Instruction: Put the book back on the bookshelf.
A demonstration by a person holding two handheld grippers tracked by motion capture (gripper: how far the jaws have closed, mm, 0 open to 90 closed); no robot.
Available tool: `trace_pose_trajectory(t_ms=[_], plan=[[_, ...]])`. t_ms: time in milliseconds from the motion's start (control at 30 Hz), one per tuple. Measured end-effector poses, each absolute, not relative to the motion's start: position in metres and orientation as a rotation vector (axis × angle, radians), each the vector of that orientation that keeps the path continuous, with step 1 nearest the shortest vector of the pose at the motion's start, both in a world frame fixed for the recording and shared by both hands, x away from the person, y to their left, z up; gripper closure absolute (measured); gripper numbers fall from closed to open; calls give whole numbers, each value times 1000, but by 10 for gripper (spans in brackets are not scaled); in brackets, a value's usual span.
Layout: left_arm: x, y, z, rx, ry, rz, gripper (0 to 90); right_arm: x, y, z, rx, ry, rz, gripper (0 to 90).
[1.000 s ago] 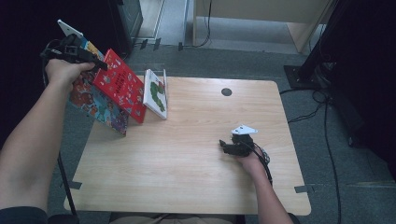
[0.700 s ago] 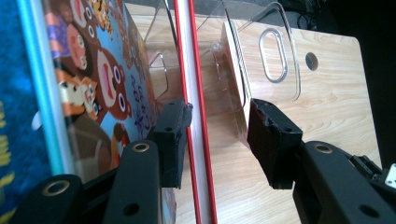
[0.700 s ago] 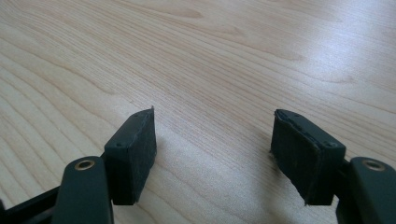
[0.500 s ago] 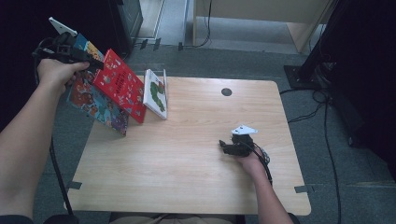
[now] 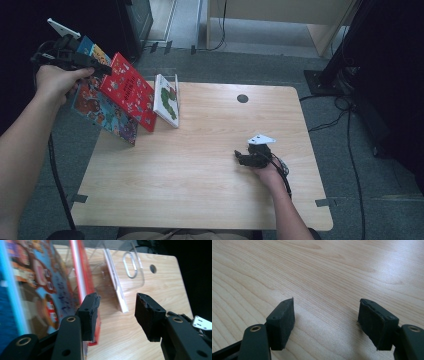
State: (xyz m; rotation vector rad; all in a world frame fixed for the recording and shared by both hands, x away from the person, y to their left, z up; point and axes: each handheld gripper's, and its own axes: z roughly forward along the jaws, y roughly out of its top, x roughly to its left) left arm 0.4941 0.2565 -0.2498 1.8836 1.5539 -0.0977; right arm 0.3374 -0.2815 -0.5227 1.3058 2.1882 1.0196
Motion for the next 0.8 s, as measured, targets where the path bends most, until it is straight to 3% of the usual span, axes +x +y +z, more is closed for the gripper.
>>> trace_pose_trajectory(t_ms=[367,800], plan=[[478,241,-254,1857,1468,-149,519,337,-281,-523,1306,2188,1019,295],[458,216,-265,1936,1397,-75,485,337,-281,-523,1303,2190,1018,287]])
